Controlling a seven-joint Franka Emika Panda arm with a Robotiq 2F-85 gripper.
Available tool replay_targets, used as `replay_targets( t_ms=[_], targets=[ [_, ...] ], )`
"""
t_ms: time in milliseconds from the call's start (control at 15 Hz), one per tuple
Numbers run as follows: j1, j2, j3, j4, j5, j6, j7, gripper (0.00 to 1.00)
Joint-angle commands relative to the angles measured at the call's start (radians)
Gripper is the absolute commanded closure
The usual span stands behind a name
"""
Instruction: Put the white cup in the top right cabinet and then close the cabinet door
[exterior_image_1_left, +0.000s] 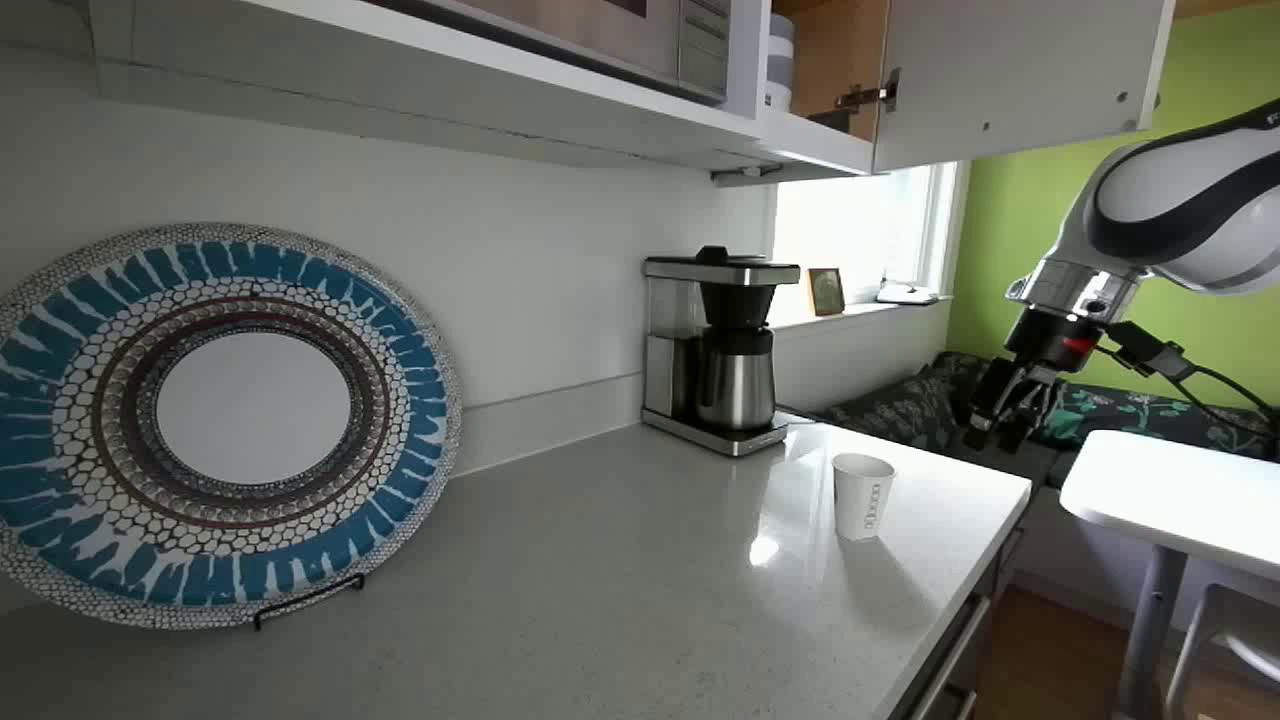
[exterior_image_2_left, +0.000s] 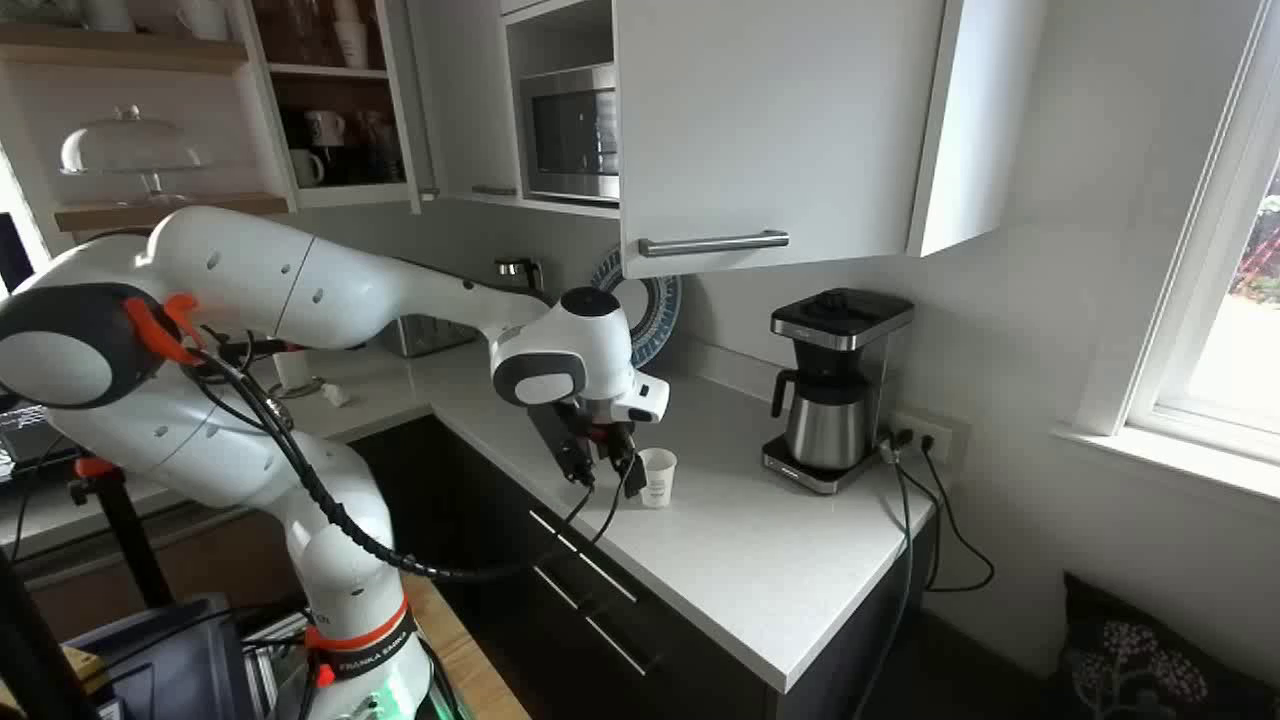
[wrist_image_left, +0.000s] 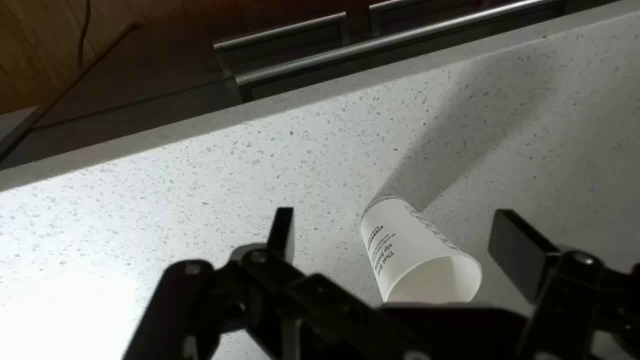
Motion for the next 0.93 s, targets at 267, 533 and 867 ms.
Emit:
replay_targets(
  t_ms=[267, 533, 867],
  targets=[
    [-0.023, 0.005, 0.022, 0.002, 0.019, -0.004, -0.014, 0.00],
    [-0.009, 0.029, 0.082, -0.015, 0.067, 0.051, 0.093, 0.00],
    [-0.026, 0.088, 0.222, -0.018, 0.052, 0.213, 0.289, 0.00]
  ],
)
